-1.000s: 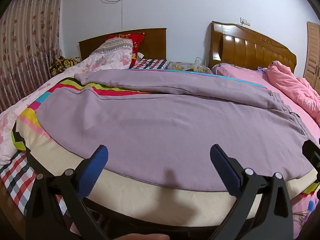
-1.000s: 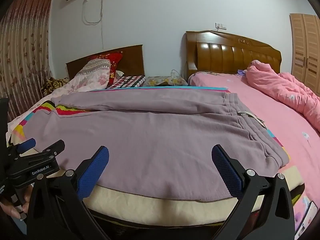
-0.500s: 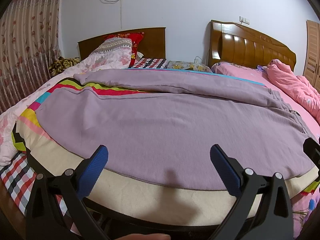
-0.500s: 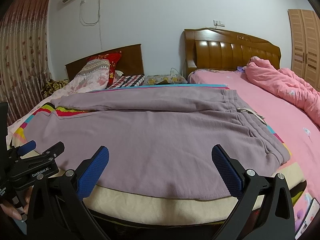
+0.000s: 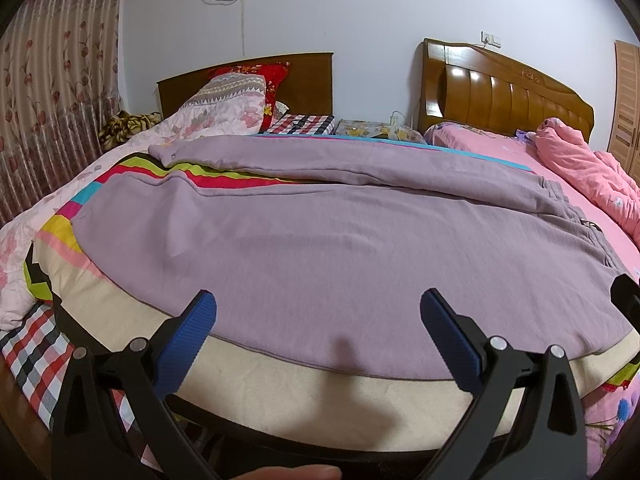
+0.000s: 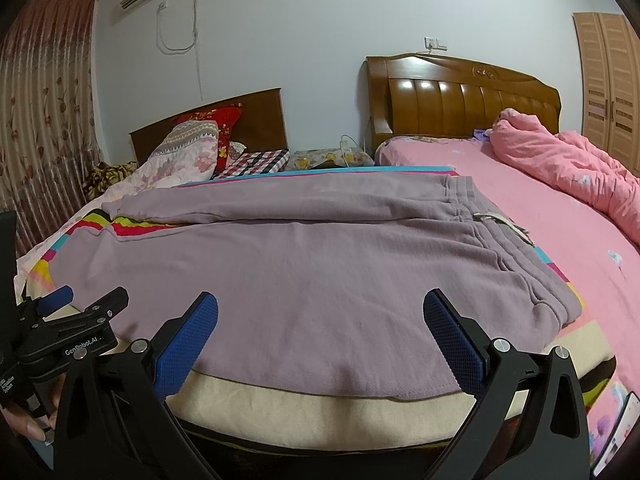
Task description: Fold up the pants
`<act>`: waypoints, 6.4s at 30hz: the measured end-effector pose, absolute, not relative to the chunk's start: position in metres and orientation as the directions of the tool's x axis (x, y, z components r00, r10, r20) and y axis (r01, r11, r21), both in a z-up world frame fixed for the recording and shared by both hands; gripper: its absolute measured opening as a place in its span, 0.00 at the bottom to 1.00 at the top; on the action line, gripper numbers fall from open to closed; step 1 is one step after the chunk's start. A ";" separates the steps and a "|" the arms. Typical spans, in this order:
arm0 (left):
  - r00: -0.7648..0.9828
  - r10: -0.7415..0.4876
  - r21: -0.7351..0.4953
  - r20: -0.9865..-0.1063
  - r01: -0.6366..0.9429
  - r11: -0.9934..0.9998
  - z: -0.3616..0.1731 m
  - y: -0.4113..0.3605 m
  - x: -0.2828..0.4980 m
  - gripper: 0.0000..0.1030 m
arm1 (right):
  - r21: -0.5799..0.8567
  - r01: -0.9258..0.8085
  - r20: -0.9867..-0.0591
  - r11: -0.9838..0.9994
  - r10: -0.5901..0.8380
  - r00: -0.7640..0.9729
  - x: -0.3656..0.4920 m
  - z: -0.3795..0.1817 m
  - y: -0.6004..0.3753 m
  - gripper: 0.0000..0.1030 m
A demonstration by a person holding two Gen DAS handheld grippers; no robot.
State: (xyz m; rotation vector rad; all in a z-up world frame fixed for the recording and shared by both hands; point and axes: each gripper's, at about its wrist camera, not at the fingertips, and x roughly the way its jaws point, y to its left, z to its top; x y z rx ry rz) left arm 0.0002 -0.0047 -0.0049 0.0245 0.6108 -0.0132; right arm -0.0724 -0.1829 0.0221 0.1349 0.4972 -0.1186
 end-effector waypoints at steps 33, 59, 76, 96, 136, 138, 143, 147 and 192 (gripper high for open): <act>0.829 0.008 0.042 -0.559 0.019 0.999 -0.005 -0.005 -0.006 0.99 | 0.130 0.158 -0.455 0.979 -0.083 0.887 -0.081 0.024 -0.184 0.96; 0.852 0.012 0.164 -0.523 0.086 0.983 0.006 -0.019 0.002 0.99 | 0.080 0.081 -0.420 0.993 -0.040 0.907 -0.061 0.037 -0.212 0.96; 0.744 -0.256 -0.017 -0.617 0.313 0.950 0.017 -0.059 0.099 0.99 | 0.067 -0.057 -0.737 0.996 0.088 0.670 0.265 0.028 -0.415 0.96; 0.599 -0.415 -0.317 -0.684 0.269 0.910 0.001 -0.038 0.152 0.99 | -0.244 -0.322 -0.670 0.915 0.081 0.738 0.203 0.035 -0.348 0.13; 0.410 -0.719 -0.727 -0.561 0.170 0.665 0.016 -0.054 0.261 0.07 | 0.736 0.038 -0.494 0.676 0.499 0.712 0.002 -0.037 -0.218 0.61; 0.408 -0.720 -0.726 -0.561 0.175 0.665 0.017 -0.053 0.259 0.07 | 0.763 0.109 -0.490 0.637 0.461 0.740 0.008 -0.044 -0.221 0.62; 0.391 -0.752 -0.767 -0.531 0.156 0.623 0.005 -0.040 0.253 0.07 | 0.763 0.211 -0.446 0.611 0.260 0.856 0.013 -0.042 -0.240 0.70; 0.397 -0.759 -0.784 -0.516 0.140 0.605 -0.009 -0.023 0.245 0.07 | 0.763 0.292 -0.463 0.577 0.173 0.869 -0.001 -0.056 -0.256 0.50; 0.535 -0.556 -0.528 -0.636 0.224 0.819 -0.056 0.060 0.098 0.33 | 0.733 0.226 -0.503 0.641 0.288 0.815 -0.100 -0.067 -0.356 0.18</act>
